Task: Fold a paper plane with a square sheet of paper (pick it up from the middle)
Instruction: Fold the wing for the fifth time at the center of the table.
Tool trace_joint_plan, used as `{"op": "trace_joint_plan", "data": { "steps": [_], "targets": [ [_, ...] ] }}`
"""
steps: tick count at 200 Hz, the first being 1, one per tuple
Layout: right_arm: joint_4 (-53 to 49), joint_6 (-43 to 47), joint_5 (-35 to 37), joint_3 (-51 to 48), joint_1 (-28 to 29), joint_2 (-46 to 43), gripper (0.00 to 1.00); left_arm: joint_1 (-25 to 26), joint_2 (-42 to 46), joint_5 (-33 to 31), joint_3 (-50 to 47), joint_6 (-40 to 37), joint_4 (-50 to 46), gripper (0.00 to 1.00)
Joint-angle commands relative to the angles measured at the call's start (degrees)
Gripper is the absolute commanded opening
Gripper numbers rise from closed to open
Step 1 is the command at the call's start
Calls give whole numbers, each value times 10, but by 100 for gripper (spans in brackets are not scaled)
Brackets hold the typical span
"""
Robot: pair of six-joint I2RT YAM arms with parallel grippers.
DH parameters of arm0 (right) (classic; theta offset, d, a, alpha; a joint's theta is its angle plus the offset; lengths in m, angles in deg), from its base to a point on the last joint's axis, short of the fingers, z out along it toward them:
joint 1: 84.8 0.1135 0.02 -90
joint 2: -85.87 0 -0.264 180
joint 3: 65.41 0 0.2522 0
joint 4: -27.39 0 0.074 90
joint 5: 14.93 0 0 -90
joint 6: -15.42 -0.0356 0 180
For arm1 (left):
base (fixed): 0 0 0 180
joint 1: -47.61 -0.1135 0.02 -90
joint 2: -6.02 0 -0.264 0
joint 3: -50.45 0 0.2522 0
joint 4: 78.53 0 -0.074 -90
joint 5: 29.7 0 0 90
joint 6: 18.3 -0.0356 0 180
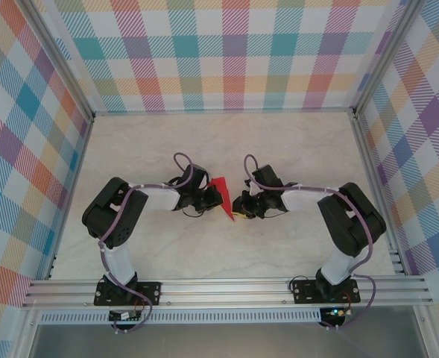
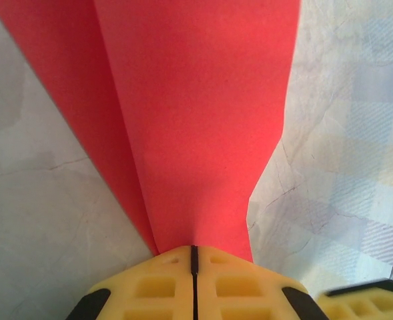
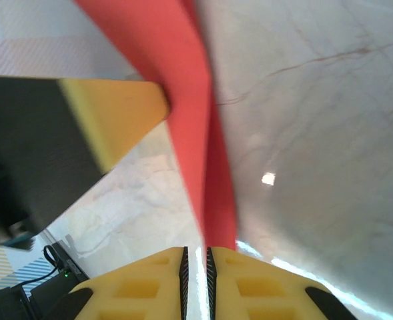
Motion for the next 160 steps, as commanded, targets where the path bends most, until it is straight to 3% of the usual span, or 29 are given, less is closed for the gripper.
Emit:
{"op": "trace_joint_plan", "data": {
  "steps": [1, 65, 160],
  "targets": [
    [-37, 29, 14, 21, 16, -6, 17, 3, -21, -35, 0, -8, -49, 7],
    [-39, 35, 2, 58, 25, 64, 13, 3, -20, -36, 1, -9, -54, 7],
    [-71, 49, 16, 41, 25, 73, 13, 3, -24, -40, 3, -9, -54, 7]
  ]
}}
